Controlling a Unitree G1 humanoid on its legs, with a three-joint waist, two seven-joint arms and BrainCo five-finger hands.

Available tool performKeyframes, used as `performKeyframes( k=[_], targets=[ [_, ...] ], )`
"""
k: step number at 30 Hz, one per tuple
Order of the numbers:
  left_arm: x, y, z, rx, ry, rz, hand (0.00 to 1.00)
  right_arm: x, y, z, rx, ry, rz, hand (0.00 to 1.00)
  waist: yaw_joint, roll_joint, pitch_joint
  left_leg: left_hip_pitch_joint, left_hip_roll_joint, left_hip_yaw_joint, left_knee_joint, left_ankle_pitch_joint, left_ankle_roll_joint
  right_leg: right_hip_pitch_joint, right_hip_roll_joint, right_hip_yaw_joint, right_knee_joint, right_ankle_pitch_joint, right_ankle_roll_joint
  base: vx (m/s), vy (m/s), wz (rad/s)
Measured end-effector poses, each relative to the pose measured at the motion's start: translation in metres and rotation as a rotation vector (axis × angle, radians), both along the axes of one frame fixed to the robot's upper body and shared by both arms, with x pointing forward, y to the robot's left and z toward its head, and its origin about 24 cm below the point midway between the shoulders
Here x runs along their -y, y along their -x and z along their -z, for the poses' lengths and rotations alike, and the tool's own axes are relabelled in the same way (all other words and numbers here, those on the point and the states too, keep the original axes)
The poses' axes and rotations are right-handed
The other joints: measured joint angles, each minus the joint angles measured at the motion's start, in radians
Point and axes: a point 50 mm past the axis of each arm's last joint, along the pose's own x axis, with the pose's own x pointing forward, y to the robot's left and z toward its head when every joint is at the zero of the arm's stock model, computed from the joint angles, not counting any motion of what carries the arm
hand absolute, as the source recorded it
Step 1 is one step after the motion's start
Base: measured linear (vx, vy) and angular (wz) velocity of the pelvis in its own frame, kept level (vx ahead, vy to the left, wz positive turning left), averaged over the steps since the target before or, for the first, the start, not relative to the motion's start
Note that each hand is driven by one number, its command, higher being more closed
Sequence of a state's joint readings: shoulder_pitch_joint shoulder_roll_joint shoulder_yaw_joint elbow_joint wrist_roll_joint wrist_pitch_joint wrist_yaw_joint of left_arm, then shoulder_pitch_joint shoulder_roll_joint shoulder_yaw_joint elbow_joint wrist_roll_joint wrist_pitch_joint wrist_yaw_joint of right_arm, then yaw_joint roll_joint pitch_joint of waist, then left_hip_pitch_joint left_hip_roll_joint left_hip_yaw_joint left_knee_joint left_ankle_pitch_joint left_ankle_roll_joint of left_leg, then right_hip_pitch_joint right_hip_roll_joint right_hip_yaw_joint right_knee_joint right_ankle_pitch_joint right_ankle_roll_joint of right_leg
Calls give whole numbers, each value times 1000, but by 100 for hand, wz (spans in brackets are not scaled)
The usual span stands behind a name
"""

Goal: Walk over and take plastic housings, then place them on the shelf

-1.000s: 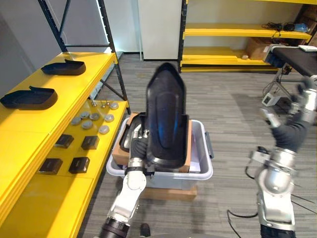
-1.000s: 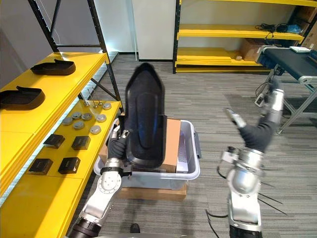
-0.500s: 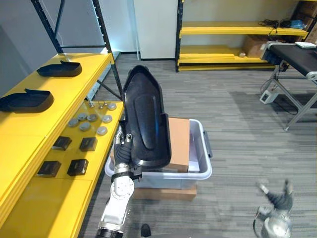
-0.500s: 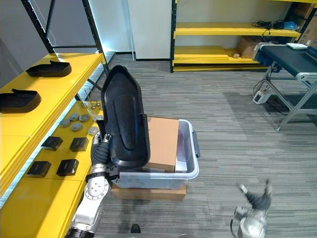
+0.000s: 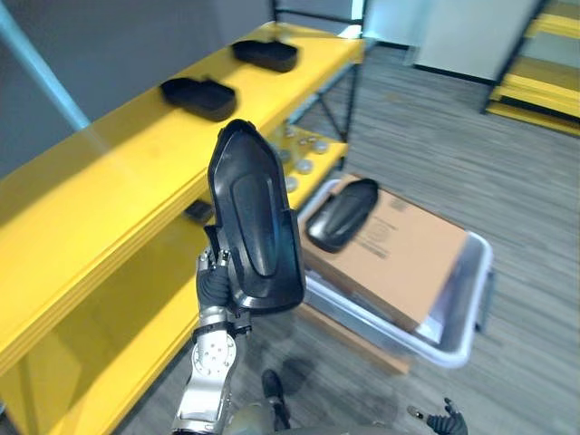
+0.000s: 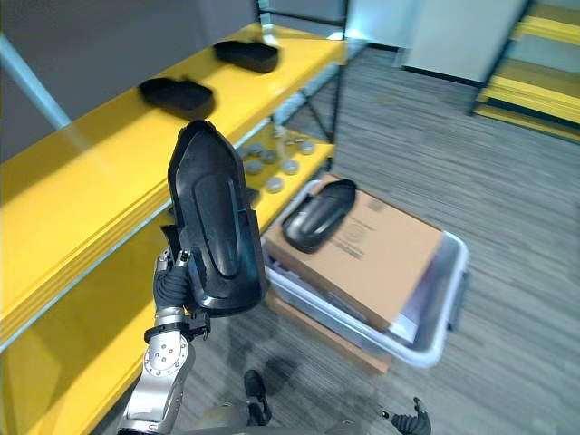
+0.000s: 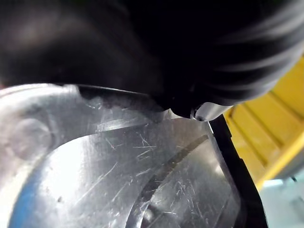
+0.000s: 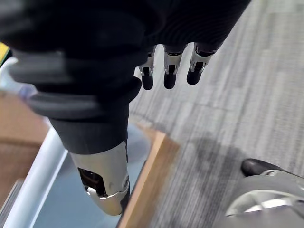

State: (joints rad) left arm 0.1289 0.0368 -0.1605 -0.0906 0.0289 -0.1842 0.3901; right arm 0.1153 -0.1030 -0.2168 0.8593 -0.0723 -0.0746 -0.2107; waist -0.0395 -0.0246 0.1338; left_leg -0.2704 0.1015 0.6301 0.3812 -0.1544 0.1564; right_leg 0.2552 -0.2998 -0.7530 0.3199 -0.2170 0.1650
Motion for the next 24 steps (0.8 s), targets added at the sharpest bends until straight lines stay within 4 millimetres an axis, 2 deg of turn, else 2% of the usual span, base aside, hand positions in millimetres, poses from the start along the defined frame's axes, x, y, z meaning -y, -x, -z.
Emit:
performKeyframes(
  k=[1, 2, 3, 4, 5, 7, 8, 10, 11, 12, 13, 14, 15, 17, 20, 24],
  targets=[
    [1, 0, 0, -1, 3, 10, 100, -3, -1, 1, -6, -10, 0, 0, -2, -7, 4, 16, -31, -34, 14, -30, 5, -12, -56, 9, 135, 22, -29, 379, 265, 104],
    [6, 0, 0, -3, 10, 41, 100, -5, 2, 2, -19, -13, -5, 0, -11, -4, 6, 48, -57, -70, 5, -55, 7, -64, -114, 72, 327, 87, -138, 340, 248, 94],
    [9, 0, 0, -2, 13, 50, 100, -8, 2, 3, -25, -17, -21, 0, -13, -4, 7, 65, -70, -91, -2, -62, 2, -108, -127, 140, 417, 89, -187, 355, 229, 79],
    [8, 0, 1, -5, 9, 55, 100, -15, 1, 4, -27, -29, -51, 0, -22, -3, 10, 105, -87, -119, -24, -69, -1, -176, -106, 256, 520, 44, -179, 300, 163, 63],
    [8, 0, 1, -7, 9, 53, 100, -19, -1, 4, -24, -39, -68, 0, -31, 1, 15, 145, -101, -143, -51, -70, -2, -229, -71, 345, 577, 6, -154, 388, 176, 80],
    [12, 0, 2, -10, 11, 65, 100, -25, -6, 2, 5, -44, -98, 0, -57, 22, 28, 250, -121, -203, -110, -70, -7, -365, 24, 488, 611, -73, -129, 380, 112, 82],
    [13, 0, 2, -8, 11, 69, 100, -25, -9, 0, 19, -40, -102, 0, -59, 27, 31, 269, -125, -223, -119, -72, -11, -400, 43, 509, 592, -87, -125, 343, 46, 84],
    [21, -6, 1, -6, 7, 105, 100, -22, -9, -3, 37, -31, -99, 0, -74, 33, 34, 307, -138, -319, -125, -85, -36, -507, 148, 629, 401, -106, -111, 351, -27, 114],
    [23, -7, 2, -8, 5, 114, 100, -21, -7, -3, 34, -30, -97, 0, -85, 33, 34, 311, -138, -346, -122, -89, -43, -522, 171, 672, 338, -102, -105, 328, -82, 151],
    [26, -8, 5, -23, -4, 125, 100, -22, 1, -1, 18, -31, -90, 0, -99, 26, 33, 325, -148, -399, -118, -101, -64, -531, 210, 744, 211, -60, -75, 339, -114, 142],
    [27, -7, 8, -34, -20, 133, 100, -27, 14, 2, -5, -44, -85, 0, -91, -17, 33, 354, -184, -426, -124, -114, -88, -532, 200, 781, 108, 104, -90, 339, -114, 126],
    [26, -6, 10, -41, -31, 133, 100, -29, 19, 5, -21, -52, -87, 0, -84, -34, 40, 374, -199, -436, -124, -122, -99, -539, 191, 788, 131, 140, -94, 390, -176, 77],
    [29, -3, 17, -72, -15, 127, 100, -27, 23, 5, -33, -47, -89, 0, -81, -4, 30, 387, -175, -440, -122, -128, -109, -528, 193, 776, 148, 124, -102, 253, -120, 37],
    [31, -2, 17, -71, -22, 130, 100, -21, 22, 3, -24, -30, -101, 0, -75, 35, 17, 387, -135, -437, -131, -133, -128, -510, 223, 751, 93, 121, -115, 332, -128, 9],
    [33, -4, 12, -48, -56, 133, 100, -24, 24, 5, -27, -38, -101, 0, -80, 40, 14, 422, -97, -435, -182, -103, -180, -448, 259, 725, -2, 150, -150, 237, -111, -1],
    [36, -6, 7, -23, -88, 132, 100, -22, 26, 5, -29, -39, -106, 0, -84, 57, 2, 461, -68, -429, -225, -85, -203, -365, 295, 717, -135, 213, -161, 125, -52, -5]
  ],
)
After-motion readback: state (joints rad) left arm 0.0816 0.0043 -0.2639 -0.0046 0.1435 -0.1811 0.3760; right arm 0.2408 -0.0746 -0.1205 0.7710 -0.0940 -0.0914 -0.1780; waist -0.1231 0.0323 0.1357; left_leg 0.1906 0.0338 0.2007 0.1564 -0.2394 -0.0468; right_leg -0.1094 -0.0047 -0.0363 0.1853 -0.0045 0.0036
